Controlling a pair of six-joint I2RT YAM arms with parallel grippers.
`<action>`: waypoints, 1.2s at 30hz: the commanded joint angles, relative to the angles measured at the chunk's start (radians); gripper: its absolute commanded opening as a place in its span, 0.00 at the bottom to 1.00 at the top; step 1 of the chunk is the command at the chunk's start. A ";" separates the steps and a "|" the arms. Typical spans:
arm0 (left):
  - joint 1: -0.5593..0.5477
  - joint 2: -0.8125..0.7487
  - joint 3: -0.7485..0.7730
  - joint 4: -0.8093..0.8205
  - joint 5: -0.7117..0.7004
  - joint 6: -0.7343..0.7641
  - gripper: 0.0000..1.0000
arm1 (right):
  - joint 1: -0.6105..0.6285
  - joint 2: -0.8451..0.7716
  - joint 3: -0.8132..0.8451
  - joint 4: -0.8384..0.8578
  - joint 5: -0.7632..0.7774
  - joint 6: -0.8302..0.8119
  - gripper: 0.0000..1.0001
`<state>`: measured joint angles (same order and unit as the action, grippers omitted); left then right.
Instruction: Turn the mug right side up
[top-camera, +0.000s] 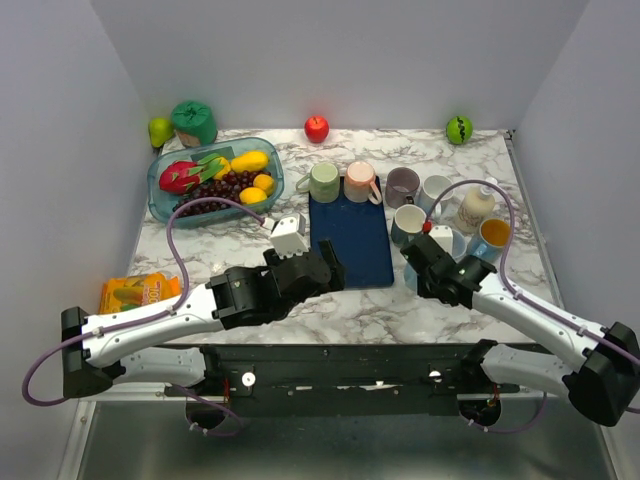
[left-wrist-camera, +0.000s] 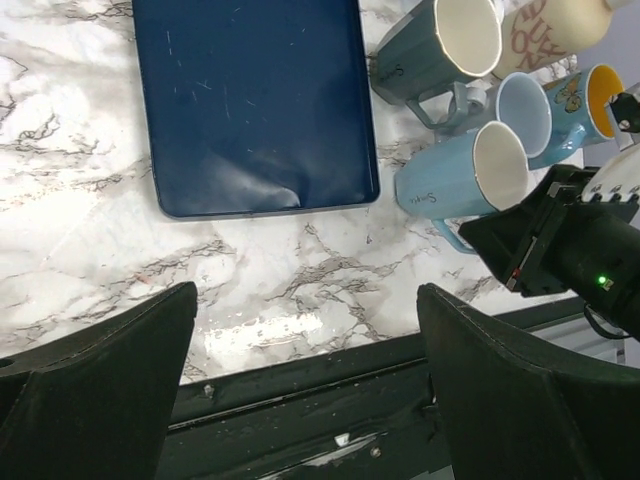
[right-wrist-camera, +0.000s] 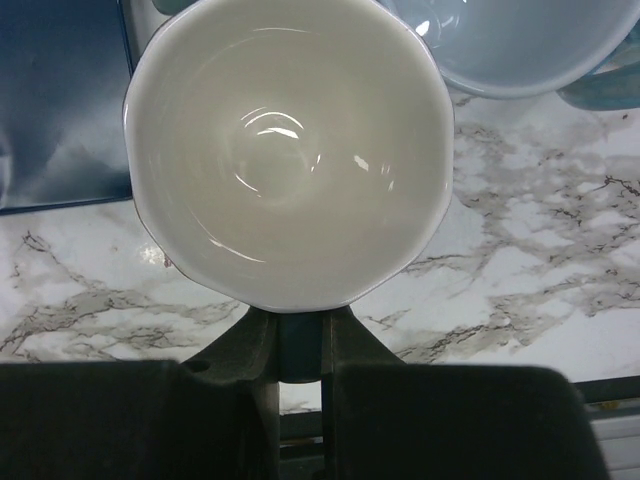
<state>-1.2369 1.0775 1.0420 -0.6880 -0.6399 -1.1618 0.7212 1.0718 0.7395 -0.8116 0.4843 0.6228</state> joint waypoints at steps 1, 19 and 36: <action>0.010 0.016 0.027 -0.047 -0.023 0.011 0.99 | 0.012 0.036 0.017 0.095 0.053 0.025 0.16; 0.175 0.185 0.216 -0.124 0.048 0.163 0.99 | 0.029 -0.245 0.098 -0.043 -0.118 -0.020 0.78; 0.536 0.719 0.596 0.159 0.310 0.844 0.99 | 0.029 -0.247 0.389 -0.083 -0.148 -0.098 1.00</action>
<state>-0.7509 1.6913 1.5375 -0.6323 -0.4232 -0.6052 0.7452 0.7929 1.0843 -0.8917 0.3420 0.5587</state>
